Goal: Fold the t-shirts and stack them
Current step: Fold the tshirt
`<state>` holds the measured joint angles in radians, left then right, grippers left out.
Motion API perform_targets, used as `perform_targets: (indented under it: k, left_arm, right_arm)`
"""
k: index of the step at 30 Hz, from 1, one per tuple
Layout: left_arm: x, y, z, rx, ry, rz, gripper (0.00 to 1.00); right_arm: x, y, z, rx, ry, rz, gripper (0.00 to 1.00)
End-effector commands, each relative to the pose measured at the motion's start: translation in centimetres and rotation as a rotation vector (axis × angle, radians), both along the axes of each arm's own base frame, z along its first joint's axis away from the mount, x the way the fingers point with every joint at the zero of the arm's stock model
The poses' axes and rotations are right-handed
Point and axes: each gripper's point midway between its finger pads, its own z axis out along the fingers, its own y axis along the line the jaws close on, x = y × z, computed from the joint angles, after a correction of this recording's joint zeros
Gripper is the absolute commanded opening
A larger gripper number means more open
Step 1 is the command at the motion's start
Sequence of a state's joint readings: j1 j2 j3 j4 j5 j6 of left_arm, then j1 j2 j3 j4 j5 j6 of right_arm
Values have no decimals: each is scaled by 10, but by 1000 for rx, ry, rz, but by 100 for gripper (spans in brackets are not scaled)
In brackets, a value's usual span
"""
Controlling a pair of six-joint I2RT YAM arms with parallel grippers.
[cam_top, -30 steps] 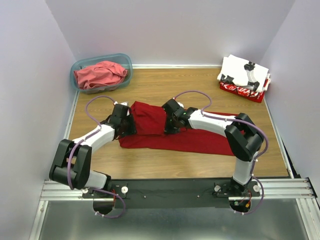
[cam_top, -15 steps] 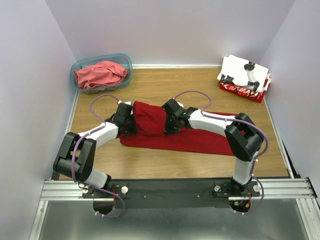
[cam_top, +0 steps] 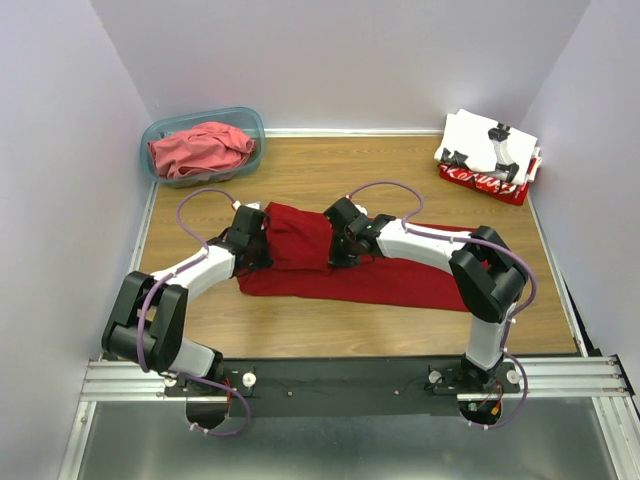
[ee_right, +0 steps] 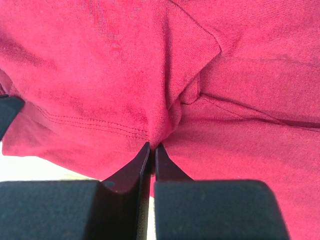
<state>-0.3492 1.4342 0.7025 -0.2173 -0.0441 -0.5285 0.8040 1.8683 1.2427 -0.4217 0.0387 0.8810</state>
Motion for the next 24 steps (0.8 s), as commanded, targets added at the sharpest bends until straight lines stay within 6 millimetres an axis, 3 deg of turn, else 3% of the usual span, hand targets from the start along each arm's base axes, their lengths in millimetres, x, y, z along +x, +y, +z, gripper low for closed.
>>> perform_targets:
  k: [1, 12, 18, 22, 24]
  left_arm:
    - [9, 1, 14, 15, -33, 22, 27]
    - [5, 0, -3, 28, 6, 11, 27]
    - [3, -2, -3, 25, 6, 6, 25]
    - [7, -4, 7, 13, -25, 10, 2]
    - [8, -5, 10, 11, -27, 7, 0]
  right_arm:
    - [-3, 3, 1, -10, 17, 24, 11]
    - [-2, 3, 0, -12, 20, 30, 11]
    - [-1, 5, 3, -9, 14, 32, 12]
    - [-1, 4, 4, -10, 13, 31, 11]
    - [0, 5, 6, -7, 10, 31, 11]
